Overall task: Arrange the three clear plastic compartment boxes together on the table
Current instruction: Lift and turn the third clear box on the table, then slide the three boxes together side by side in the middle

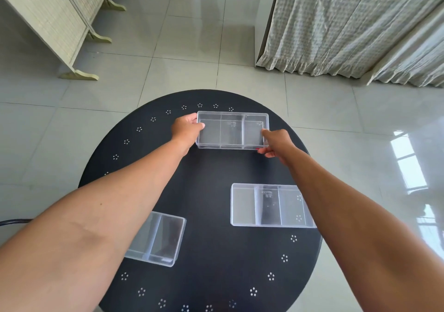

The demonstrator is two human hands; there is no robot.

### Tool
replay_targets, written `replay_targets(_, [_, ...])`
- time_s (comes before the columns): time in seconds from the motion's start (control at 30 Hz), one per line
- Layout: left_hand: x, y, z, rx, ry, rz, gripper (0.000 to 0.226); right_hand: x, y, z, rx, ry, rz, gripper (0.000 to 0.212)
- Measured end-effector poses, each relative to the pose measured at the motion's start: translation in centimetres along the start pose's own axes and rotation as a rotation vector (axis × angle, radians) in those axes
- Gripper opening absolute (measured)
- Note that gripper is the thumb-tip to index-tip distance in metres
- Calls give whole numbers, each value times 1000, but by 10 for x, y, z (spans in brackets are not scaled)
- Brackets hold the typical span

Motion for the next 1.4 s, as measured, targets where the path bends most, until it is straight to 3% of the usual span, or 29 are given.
replay_targets(0.17, [5, 2, 4, 12, 40, 53, 25, 2, -4, -1, 31, -37, -23, 28])
replay_targets(0.43, [0, 16, 3, -14, 14, 125, 62, -6, 11, 2, -20, -30, -49, 23])
replay_targets(0.87, [-55, 111, 28, -42, 56, -122, 36, -9, 79, 6, -270, 142, -13, 21])
replay_targets(1.03, [-80, 142, 55, -67, 6, -161, 31, 10, 120, -10, -337, 91, 23, 34])
replay_targets(1.4, [-144, 190, 137, -121, -300, -266, 45, 87, 214, -84, -305, 75, 110, 32])
Point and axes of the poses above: each hand's wrist, its own y-axis away from the middle knuckle, its own x-axis out of the palm, z = x × y, the point moved 6 cm from there along -y, towards the middle knuckle, and after that the axes turned 15 degrees about -y, right-handed, at the moved point
